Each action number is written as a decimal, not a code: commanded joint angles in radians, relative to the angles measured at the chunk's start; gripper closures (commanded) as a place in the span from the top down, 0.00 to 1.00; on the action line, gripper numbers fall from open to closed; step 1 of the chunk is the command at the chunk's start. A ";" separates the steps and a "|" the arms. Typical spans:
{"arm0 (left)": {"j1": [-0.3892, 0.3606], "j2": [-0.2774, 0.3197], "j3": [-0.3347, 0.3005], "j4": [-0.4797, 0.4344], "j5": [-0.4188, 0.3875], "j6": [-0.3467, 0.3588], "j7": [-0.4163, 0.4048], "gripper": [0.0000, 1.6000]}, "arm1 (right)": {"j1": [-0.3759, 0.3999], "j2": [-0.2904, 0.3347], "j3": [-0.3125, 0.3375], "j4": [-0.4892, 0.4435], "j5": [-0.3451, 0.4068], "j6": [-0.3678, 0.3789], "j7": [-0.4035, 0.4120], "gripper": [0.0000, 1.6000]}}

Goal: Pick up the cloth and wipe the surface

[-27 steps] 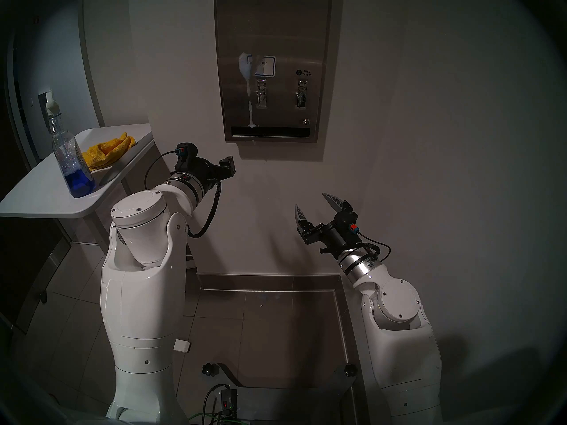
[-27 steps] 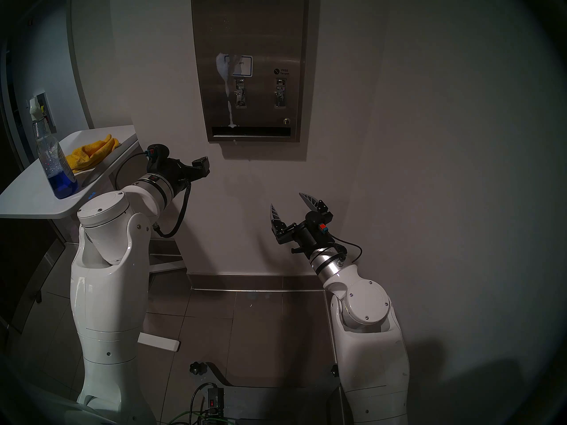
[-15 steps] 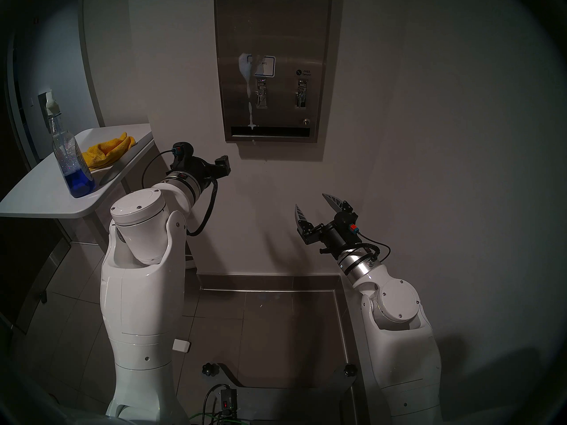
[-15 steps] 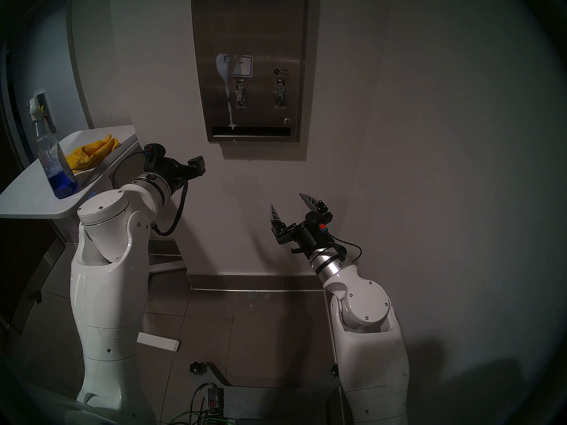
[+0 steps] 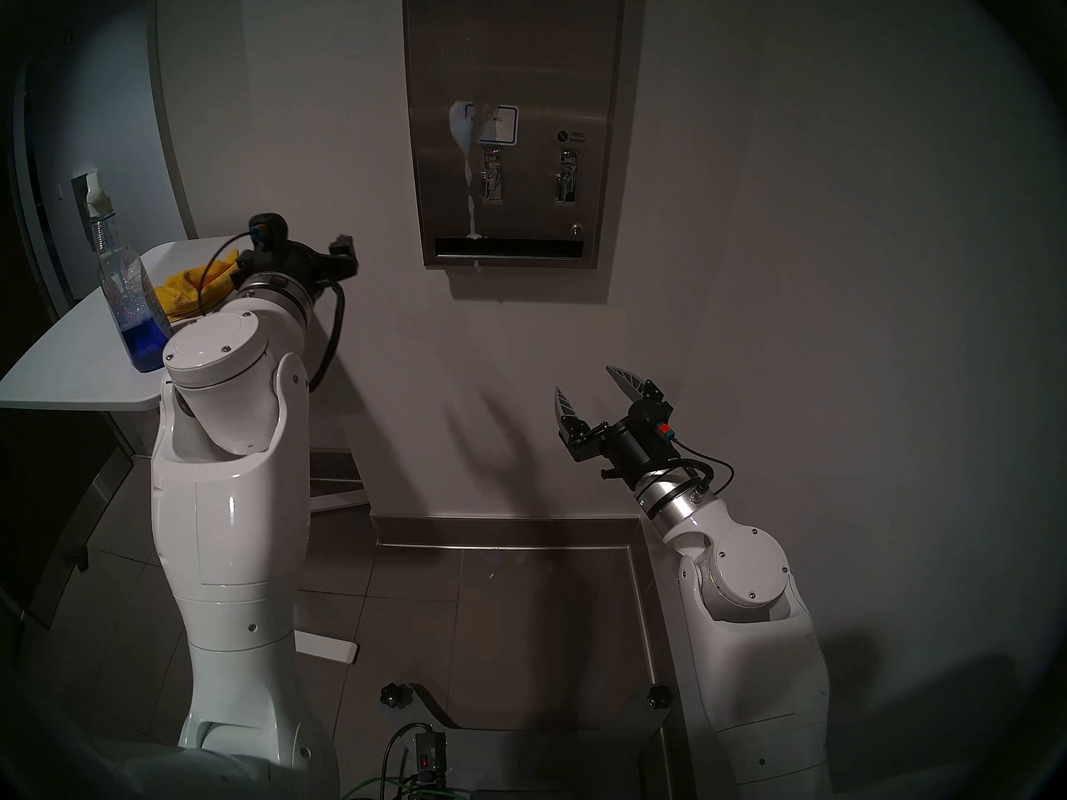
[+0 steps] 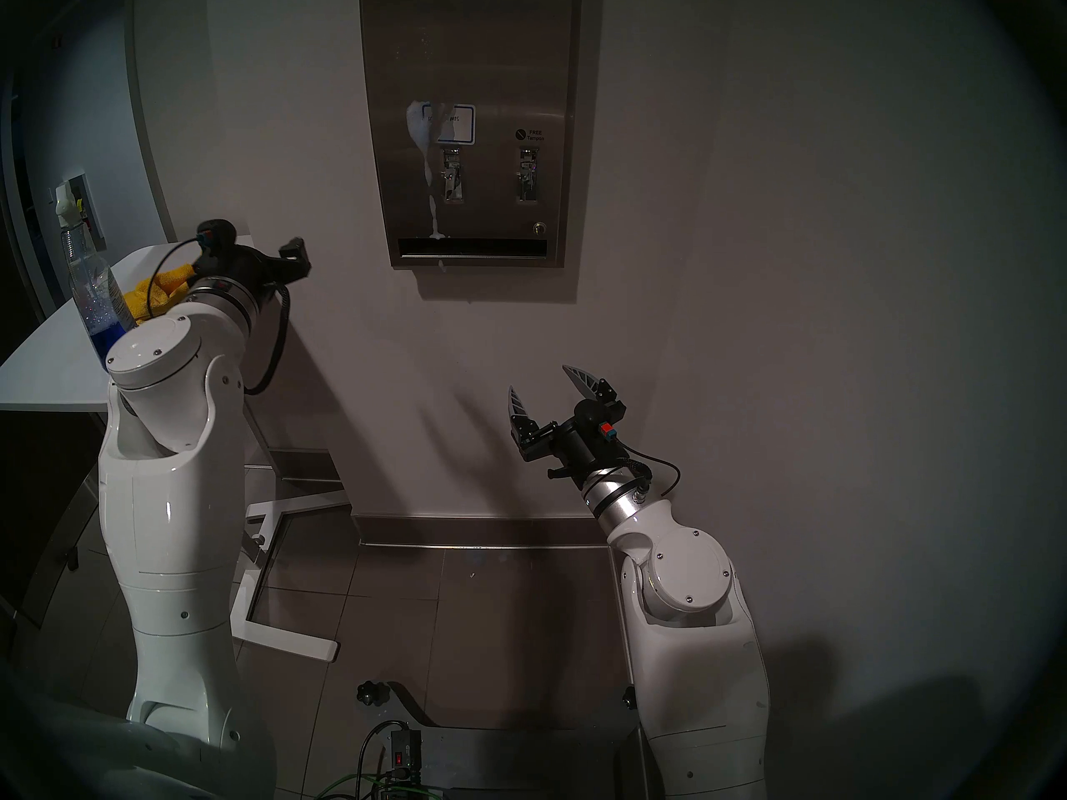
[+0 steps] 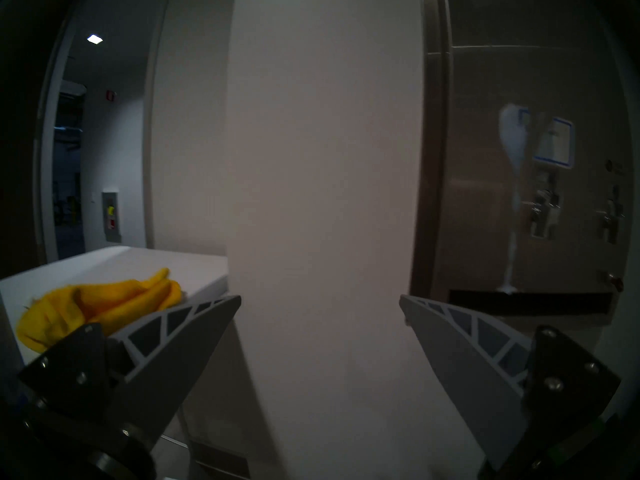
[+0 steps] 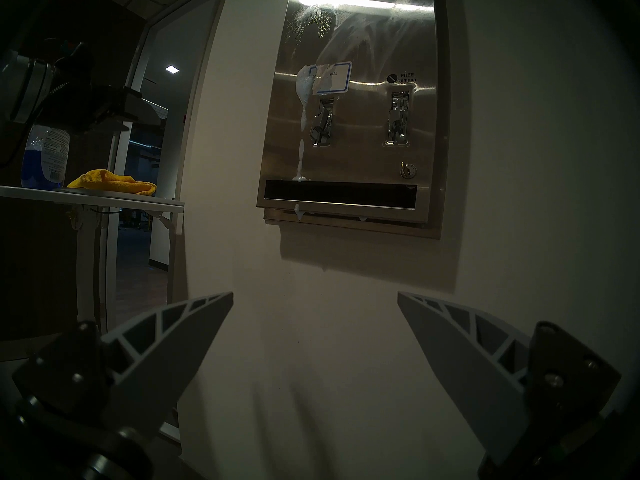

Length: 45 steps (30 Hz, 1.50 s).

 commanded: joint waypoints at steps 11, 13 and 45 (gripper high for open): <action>-0.189 0.119 -0.096 0.199 -0.015 -0.071 0.075 1.00 | 0.019 0.002 0.000 -0.029 0.002 -0.008 0.000 1.00; -0.197 0.139 -0.095 0.222 -0.023 -0.079 0.078 1.00 | 0.019 0.002 0.000 -0.028 0.002 -0.008 -0.001 1.00; -0.406 0.261 -0.063 0.578 -0.143 -0.095 0.199 1.00 | 0.020 0.002 -0.001 -0.027 0.003 -0.009 -0.003 1.00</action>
